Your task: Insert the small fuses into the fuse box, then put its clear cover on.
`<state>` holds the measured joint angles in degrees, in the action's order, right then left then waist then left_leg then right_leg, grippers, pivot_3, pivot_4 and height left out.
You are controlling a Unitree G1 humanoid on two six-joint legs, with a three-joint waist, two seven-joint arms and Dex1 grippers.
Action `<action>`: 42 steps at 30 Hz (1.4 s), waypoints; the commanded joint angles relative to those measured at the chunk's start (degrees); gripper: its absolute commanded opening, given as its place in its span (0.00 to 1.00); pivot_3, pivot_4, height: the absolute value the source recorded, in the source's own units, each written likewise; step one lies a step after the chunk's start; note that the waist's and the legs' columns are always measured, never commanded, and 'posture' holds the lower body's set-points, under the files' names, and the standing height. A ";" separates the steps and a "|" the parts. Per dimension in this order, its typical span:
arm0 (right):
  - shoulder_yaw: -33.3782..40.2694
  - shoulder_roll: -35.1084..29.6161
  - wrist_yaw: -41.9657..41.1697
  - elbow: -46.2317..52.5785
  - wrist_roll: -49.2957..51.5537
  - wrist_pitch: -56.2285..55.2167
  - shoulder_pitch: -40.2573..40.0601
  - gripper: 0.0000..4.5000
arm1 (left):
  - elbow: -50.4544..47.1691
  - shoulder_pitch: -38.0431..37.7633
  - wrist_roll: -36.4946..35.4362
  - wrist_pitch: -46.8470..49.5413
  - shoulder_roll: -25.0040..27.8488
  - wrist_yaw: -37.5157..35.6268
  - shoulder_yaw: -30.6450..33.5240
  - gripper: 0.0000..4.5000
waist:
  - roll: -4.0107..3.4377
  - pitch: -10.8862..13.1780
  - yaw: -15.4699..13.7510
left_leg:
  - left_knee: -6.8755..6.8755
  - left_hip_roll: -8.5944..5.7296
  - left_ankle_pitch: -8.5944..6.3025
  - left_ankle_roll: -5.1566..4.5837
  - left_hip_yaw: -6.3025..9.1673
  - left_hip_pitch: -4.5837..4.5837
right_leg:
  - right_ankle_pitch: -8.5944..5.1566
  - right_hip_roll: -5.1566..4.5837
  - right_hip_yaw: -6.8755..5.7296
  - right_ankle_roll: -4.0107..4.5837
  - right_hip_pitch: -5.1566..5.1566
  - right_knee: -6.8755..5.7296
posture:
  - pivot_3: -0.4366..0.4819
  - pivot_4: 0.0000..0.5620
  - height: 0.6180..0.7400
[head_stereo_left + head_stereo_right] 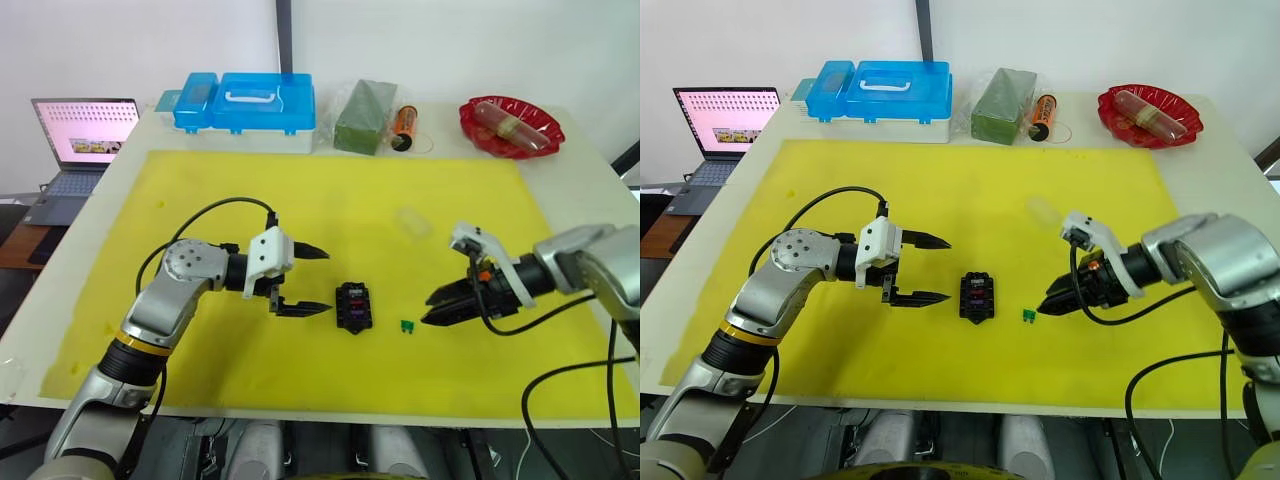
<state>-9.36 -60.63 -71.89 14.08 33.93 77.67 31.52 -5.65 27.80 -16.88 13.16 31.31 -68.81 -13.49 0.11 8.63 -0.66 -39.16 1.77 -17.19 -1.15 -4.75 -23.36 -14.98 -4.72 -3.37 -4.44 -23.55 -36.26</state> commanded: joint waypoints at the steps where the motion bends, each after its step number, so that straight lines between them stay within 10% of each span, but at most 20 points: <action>1: 6.93 3.09 4.70 3.37 3.40 1.14 -4.54 0.63 | -1.81 0.89 -1.21 -0.12 0.28 -1.37 0.06 1.00 | 0.00 0.00 0.03 | 0.00 0.00 0.00 0.00 0.01 0.00 | 0.00 0.01 0.00 0.00 0.00 0.00 | 0.48 0.27 1.00; 36: 9.10 11.08 16.30 -5.09 11.15 3.79 -9.80 0.63 | -5.00 3.95 -2.25 4.00 2.69 -6.53 -0.71 1.00 | 0.02 -0.01 -0.03 | -0.01 -0.01 0.00 -0.01 0.01 0.06 | 0.01 0.32 -0.01 -0.03 0.11 0.00 | 0.48 0.27 1.00; 42: 7.77 10.63 16.01 -6.30 10.82 2.79 -9.51 0.20 | -5.05 3.90 -2.12 4.02 2.63 -6.16 -0.69 1.00 | 0.02 -0.01 -0.03 | -0.01 -0.01 0.00 -0.01 0.01 0.06 | 0.01 0.35 -0.01 -0.04 0.10 0.00 | 0.48 0.27 1.00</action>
<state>-0.78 -50.01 -55.51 7.48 44.35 80.59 21.40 -9.03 30.62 -18.17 17.21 33.64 -75.06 -14.80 0.13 8.62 -0.69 -39.17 1.76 -17.20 -1.16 -4.74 -23.30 -14.97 -4.36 -3.39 -4.48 -23.45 -36.27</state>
